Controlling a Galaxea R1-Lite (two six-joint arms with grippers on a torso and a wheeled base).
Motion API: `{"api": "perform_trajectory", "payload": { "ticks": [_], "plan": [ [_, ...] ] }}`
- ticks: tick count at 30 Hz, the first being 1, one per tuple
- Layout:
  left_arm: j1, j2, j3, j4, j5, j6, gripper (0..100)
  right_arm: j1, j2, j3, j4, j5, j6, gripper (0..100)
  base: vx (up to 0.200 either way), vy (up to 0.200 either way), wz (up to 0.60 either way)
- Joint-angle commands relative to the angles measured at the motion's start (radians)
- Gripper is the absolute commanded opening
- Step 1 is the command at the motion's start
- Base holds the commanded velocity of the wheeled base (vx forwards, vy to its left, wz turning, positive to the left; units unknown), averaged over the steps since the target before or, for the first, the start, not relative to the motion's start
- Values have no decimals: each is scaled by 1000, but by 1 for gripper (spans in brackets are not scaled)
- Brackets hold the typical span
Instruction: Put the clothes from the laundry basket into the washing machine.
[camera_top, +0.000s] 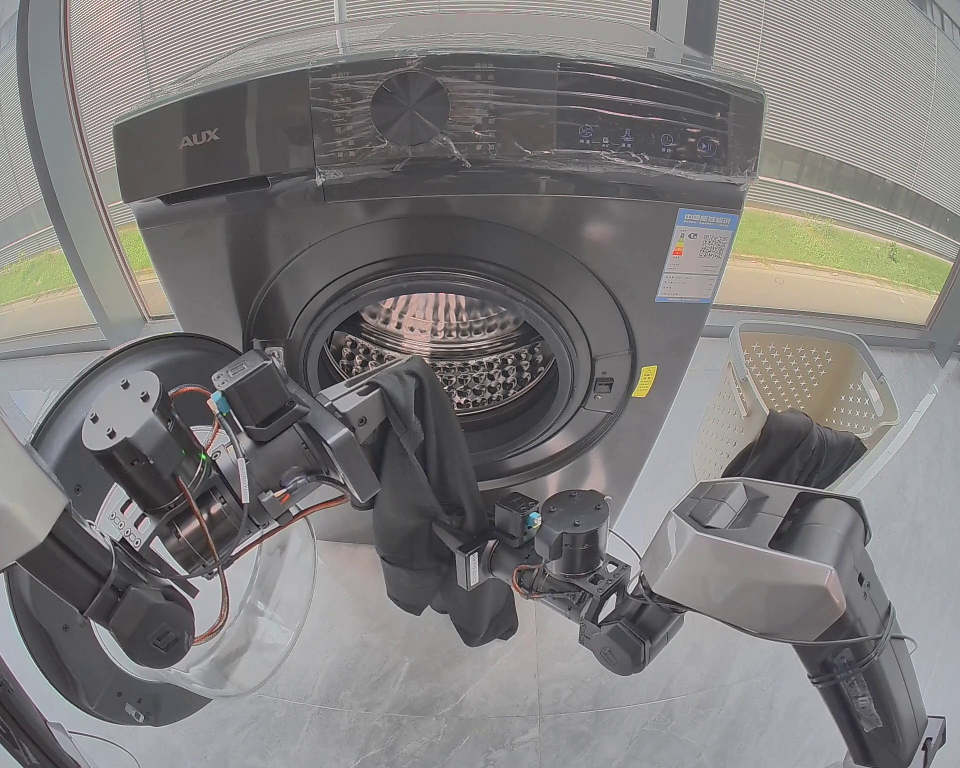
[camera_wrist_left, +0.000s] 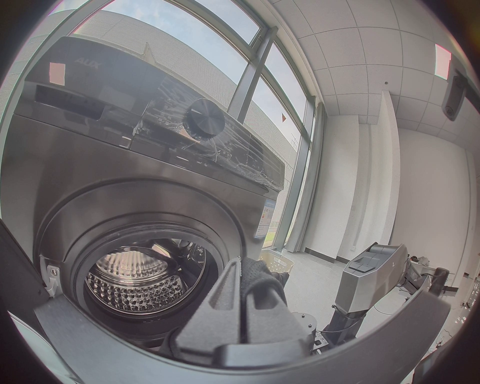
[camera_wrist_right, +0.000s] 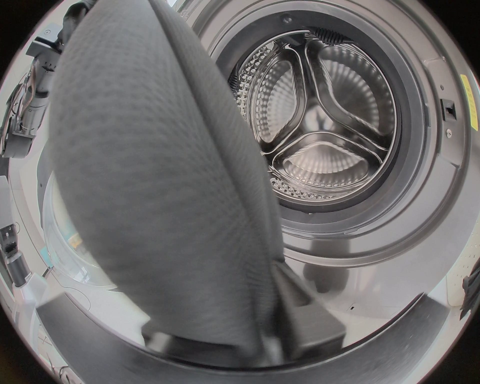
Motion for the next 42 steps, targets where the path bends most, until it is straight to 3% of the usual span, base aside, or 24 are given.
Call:
{"api": "perform_trajectory", "payload": {
  "ticks": [1,8,14,26,27,29,34,42],
  "plan": [
    [11,20,-9,0,2,-1,0,7,-8,25,-17,1,0,0,0,0,0],
    [83,138,-61,0,57,10,0,38,-137,224,-71,1,0,0,0,0,0],
    [118,249,-79,0,70,36,0,72,-302,373,-71,5,0,0,0,0,0],
    [139,358,-73,-1,73,102,0,55,-387,413,-58,5,17,0,0,0,0],
    [139,364,-70,-1,71,102,100,55,-384,408,-57,2,17,0,0,0,0],
    [139,368,-73,-1,74,99,100,50,-382,400,-57,-2,17,0,0,0,0],
    [139,370,-47,0,70,100,100,-46,-381,322,-28,-71,15,0,0,0,0],
    [132,370,3,-1,54,102,100,-103,-391,272,35,-76,15,0,0,0,0]
  ]
}}
